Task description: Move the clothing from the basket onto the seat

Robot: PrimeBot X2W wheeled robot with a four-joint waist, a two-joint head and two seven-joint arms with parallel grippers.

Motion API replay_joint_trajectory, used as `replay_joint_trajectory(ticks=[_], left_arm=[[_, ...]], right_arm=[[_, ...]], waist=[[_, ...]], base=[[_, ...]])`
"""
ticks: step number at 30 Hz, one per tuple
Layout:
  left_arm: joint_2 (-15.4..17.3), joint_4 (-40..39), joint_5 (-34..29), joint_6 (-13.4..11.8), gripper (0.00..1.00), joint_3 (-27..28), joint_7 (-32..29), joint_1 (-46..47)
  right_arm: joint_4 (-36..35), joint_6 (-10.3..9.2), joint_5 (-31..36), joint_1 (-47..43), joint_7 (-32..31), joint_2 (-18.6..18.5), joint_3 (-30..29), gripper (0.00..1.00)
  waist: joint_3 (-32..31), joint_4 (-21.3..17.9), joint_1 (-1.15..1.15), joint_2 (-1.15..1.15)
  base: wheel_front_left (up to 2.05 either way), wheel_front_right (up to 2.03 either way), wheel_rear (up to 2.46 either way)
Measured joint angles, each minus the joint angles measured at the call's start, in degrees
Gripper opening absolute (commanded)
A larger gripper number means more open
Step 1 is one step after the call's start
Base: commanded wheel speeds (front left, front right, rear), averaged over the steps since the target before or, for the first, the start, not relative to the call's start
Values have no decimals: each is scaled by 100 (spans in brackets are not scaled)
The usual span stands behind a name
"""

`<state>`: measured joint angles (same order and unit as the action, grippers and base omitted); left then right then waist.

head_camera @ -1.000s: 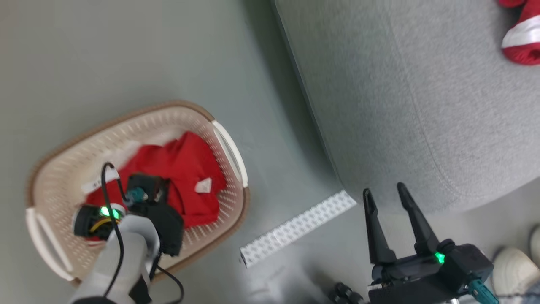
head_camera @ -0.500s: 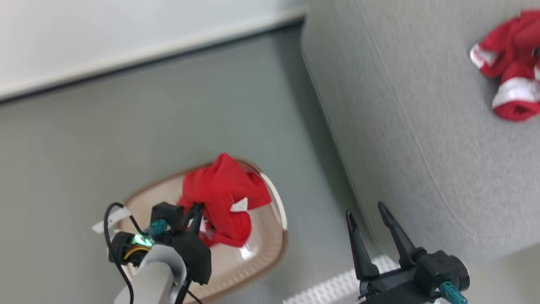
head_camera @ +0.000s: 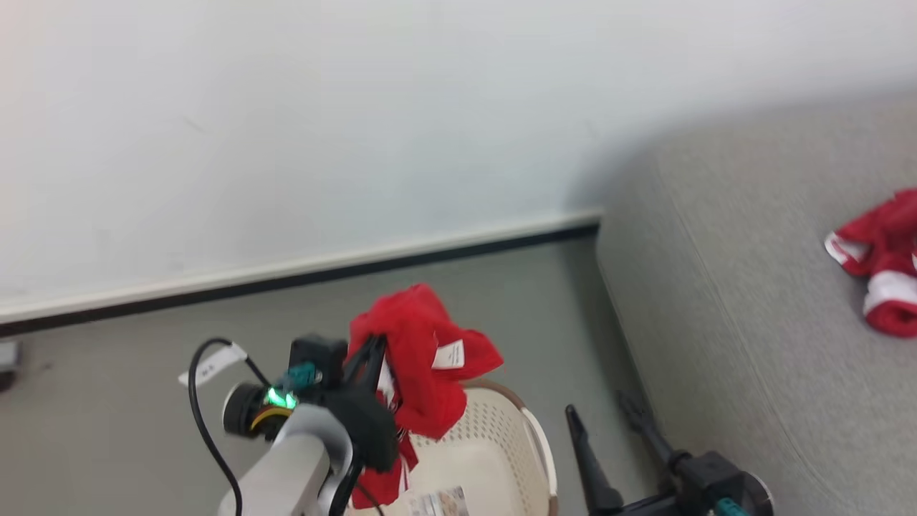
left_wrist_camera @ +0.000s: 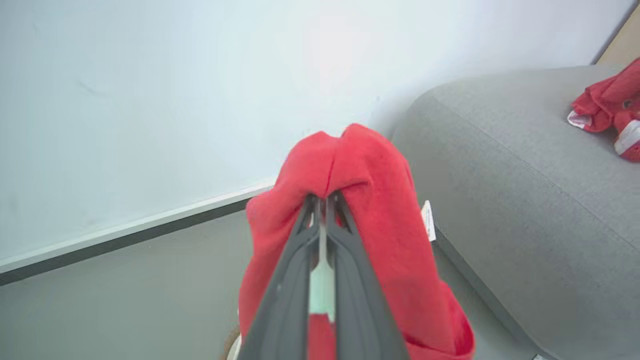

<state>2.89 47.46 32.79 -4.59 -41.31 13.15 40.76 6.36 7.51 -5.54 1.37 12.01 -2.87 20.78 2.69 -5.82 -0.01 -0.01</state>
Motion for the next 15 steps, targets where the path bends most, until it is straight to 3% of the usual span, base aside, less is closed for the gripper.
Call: replay_joint_trajectory(ticks=[15], left_arm=[[0,-605,627,-107,0,-747,-23,808]], right_arm=[[698,0,-377,795,-396,7,847,100]], waist=[[-897,675,0,0]], base=[[0,0,0]])
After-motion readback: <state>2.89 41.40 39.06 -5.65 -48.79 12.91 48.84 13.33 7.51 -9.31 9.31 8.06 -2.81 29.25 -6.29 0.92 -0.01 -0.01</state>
